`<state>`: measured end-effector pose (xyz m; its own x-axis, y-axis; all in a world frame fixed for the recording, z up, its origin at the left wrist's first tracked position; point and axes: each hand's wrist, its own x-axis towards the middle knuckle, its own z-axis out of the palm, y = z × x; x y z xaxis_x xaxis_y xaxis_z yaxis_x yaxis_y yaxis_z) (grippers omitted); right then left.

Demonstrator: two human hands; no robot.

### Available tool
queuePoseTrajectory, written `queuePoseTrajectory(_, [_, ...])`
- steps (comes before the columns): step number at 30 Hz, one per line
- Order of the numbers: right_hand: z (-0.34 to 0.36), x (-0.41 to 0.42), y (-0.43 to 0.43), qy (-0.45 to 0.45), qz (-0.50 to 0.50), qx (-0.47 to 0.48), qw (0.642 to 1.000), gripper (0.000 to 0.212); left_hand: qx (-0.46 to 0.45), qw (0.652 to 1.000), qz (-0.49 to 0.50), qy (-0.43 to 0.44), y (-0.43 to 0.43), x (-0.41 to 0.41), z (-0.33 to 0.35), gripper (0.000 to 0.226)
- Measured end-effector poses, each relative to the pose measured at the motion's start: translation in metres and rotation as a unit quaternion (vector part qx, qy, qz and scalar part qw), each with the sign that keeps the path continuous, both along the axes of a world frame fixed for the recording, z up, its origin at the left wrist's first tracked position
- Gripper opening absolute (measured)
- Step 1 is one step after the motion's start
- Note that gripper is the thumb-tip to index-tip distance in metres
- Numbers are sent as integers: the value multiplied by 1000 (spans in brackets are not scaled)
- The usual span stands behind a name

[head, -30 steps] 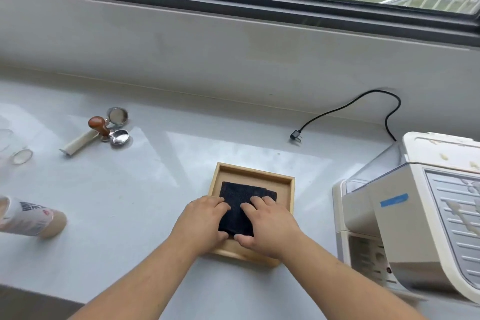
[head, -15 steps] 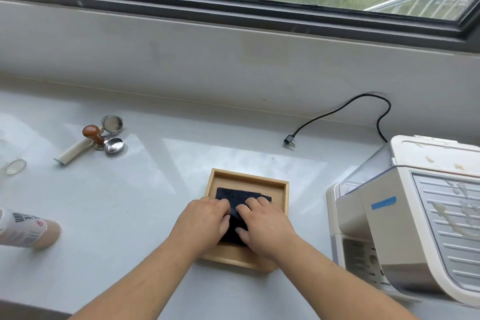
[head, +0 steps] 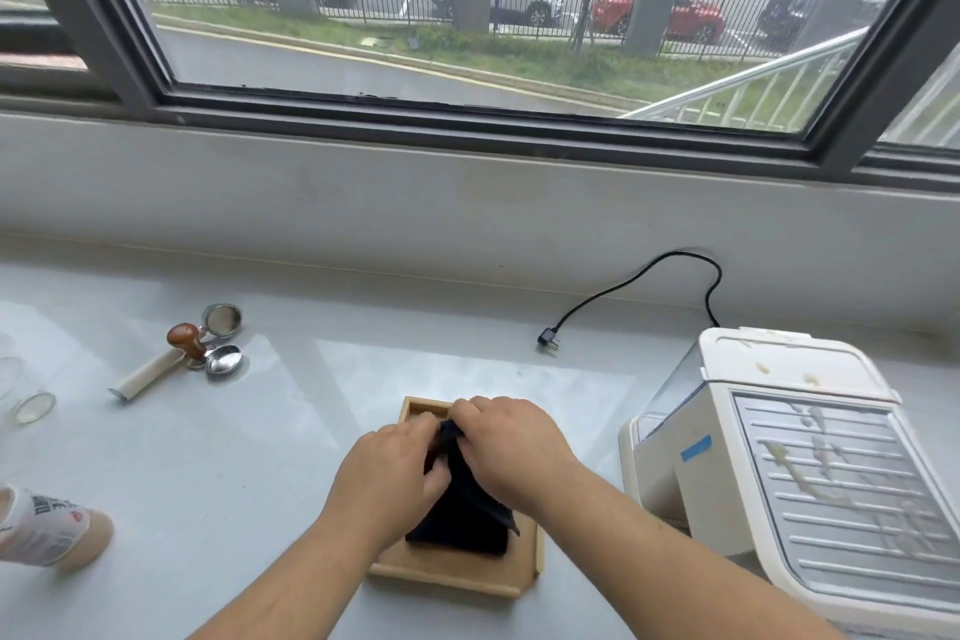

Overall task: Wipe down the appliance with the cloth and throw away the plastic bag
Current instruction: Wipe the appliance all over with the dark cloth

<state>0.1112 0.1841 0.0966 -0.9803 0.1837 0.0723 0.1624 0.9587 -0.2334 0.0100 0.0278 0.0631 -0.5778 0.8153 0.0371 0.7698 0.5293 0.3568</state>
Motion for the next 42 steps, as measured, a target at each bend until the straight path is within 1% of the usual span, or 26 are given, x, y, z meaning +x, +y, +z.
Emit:
queuePoseTrajectory(2, [14, 1, 3, 12, 2, 4, 1000, 16, 8, 1000, 14, -10, 5, 6, 12, 14])
queuePoseTrajectory(4, [30, 2, 9, 28, 6, 11, 1000, 22, 16, 999, 36, -25, 12, 9, 25, 18])
queuePoseTrajectory(6, [46, 5, 16, 49, 15, 27, 998, 29, 18, 997, 60, -37, 19, 10, 38, 16])
queuePoseTrajectory(7, [54, 8, 20, 60, 18, 37, 997, 28, 15, 997, 70, -40, 23, 9, 45, 14])
queuePoseTrajectory(10, [79, 15, 36, 88, -6, 54, 995, 13, 13, 994, 100, -43, 31, 5, 68, 10])
queuePoseTrajectory(13, [104, 22, 51, 82, -39, 60, 994, 7, 42, 993, 105, -46, 40, 0, 95, 4])
queuePoseTrajectory(18, [142, 36, 82, 96, -94, 66, 989, 8, 83, 991, 105, -10, 64, -6, 149, 17])
queuePoseTrajectory(21, [167, 47, 97, 116, -116, 77, 983, 13, 97, 992, 83, 18, 81, -8, 183, 17])
queuePoseTrajectory(24, [192, 60, 113, 143, -138, 72, 977, 14, 110, 991, 52, 49, 95, -7, 213, 10])
queuePoseTrajectory(28, [222, 82, 133, 191, -170, 76, 964, 13, 111, 991, -17, 68, 111, 2, 243, 14])
queuePoseTrajectory(30, [235, 94, 142, 206, -174, 91, 959, 14, 116, 990, -35, 78, 121, 10, 255, 12])
queuePoseTrajectory(34, [261, 118, 156, 269, -198, 113, 936, 12, 149, 985, -44, 69, 144, 30, 277, 14])
queuePoseTrajectory(37, [282, 142, 168, 310, -222, 107, 918, 15, 162, 983, -52, 63, 165, 47, 288, 23])
queuePoseTrajectory(39, [293, 167, 180, 327, -240, 109, 907, 21, 179, 981, -64, 42, 186, 65, 294, 25])
queuePoseTrajectory(42, [299, 187, 194, 342, -262, 97, 897, 25, 198, 976, -85, -25, 210, 88, 300, 27])
